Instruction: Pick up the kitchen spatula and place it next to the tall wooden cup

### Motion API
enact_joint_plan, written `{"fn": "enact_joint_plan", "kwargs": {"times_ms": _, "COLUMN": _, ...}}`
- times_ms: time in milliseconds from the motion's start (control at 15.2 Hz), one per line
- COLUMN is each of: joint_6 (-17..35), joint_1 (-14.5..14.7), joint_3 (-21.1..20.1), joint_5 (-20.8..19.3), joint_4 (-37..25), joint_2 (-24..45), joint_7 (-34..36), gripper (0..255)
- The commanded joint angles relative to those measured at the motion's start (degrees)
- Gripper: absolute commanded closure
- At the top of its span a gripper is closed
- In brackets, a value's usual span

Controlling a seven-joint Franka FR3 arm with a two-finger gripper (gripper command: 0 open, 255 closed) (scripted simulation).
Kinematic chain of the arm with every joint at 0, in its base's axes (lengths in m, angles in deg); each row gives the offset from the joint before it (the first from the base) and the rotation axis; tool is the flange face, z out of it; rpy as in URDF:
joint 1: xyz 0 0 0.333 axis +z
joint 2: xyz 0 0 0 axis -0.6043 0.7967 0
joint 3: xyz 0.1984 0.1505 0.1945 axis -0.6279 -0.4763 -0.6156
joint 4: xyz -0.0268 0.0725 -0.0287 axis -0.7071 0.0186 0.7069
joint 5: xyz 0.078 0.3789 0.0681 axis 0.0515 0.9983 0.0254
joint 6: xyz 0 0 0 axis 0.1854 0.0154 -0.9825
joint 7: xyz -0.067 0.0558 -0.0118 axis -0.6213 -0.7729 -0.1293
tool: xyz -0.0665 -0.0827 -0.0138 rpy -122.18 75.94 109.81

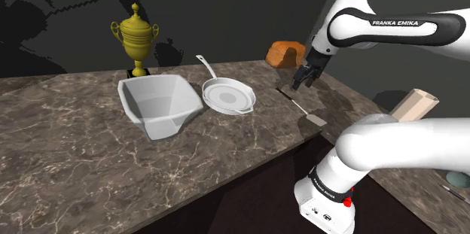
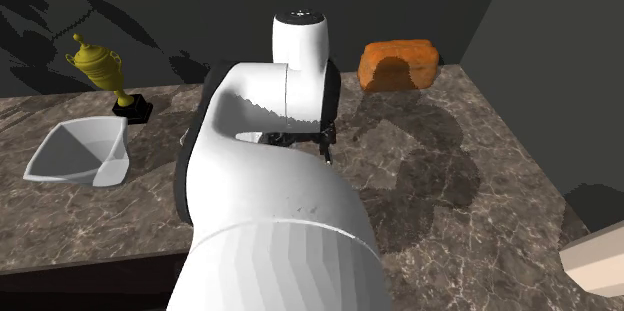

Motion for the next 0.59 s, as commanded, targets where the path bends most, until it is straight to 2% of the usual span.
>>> {"fn": "enact_joint_plan", "kwargs": {"times_ms": 0, "joint_6": 4.1, "joint_1": -1.5, "joint_3": 2.5, "joint_5": -2.1, "joint_4": 1.6, "joint_2": 1.5, "joint_7": -1.8, "gripper": 0}}
{"fn": "enact_joint_plan", "kwargs": {"times_ms": 396, "joint_6": 16.8, "joint_1": -4.6, "joint_3": 10.4, "joint_5": -6.9, "joint_4": 4.0, "joint_2": 9.2, "joint_7": -6.9, "gripper": 0}}
{"fn": "enact_joint_plan", "kwargs": {"times_ms": 528, "joint_6": 18.9, "joint_1": -4.6, "joint_3": 10.9, "joint_5": -7.2, "joint_4": 4.8, "joint_2": 10.5, "joint_7": -6.9, "gripper": 0}}
